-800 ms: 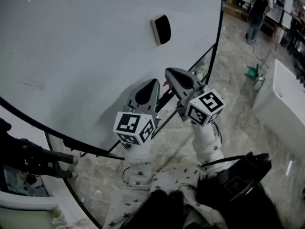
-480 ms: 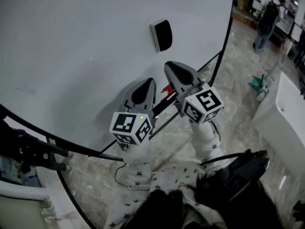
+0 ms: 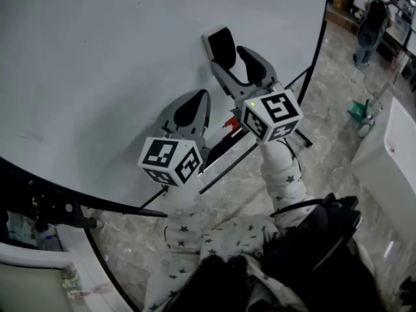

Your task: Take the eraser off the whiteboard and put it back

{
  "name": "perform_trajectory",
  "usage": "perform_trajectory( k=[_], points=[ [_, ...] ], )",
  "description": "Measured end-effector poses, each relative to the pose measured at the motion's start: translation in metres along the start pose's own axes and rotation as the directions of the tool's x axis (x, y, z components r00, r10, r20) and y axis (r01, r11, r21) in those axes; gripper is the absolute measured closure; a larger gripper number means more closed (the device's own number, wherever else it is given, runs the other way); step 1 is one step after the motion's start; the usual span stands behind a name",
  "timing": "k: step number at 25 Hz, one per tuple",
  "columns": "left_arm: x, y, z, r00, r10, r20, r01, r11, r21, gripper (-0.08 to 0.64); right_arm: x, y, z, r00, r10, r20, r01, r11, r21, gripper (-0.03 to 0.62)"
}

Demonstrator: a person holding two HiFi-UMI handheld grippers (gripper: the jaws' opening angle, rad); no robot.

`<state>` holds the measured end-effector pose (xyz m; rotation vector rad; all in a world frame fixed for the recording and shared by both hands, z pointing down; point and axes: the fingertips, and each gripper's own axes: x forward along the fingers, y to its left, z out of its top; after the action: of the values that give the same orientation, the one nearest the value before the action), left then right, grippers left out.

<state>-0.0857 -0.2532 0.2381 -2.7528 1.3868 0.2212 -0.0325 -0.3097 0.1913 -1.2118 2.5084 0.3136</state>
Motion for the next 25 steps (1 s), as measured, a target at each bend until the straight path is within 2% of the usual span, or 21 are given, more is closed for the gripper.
perform_trajectory(
  k=[5,12,17,25],
  points=[
    [0.016,-0.004,0.009,0.999,-0.049,-0.005,0.050,0.998,0.034,0.558,0.021,-0.011,-0.002,1.000,-0.002,0.000,0.002,0.999,-0.033,0.327],
    [0.016,-0.008,0.008,0.999,-0.046,-0.009,0.046,0.998,0.037,0.558,0.029,-0.008,0.003,1.000,-0.004,-0.002,0.004,0.996,-0.091,0.327],
    [0.016,-0.005,0.006,0.999,-0.041,-0.011,0.042,0.999,0.032,0.559,0.026,-0.010,0.004,1.000,-0.008,0.010,0.009,0.997,-0.078,0.327],
    [0.020,-0.007,0.002,0.999,-0.049,-0.022,0.049,0.998,0.026,0.559,0.027,-0.010,0.002,1.000,-0.008,-0.023,0.007,0.999,-0.041,0.334]
  ],
)
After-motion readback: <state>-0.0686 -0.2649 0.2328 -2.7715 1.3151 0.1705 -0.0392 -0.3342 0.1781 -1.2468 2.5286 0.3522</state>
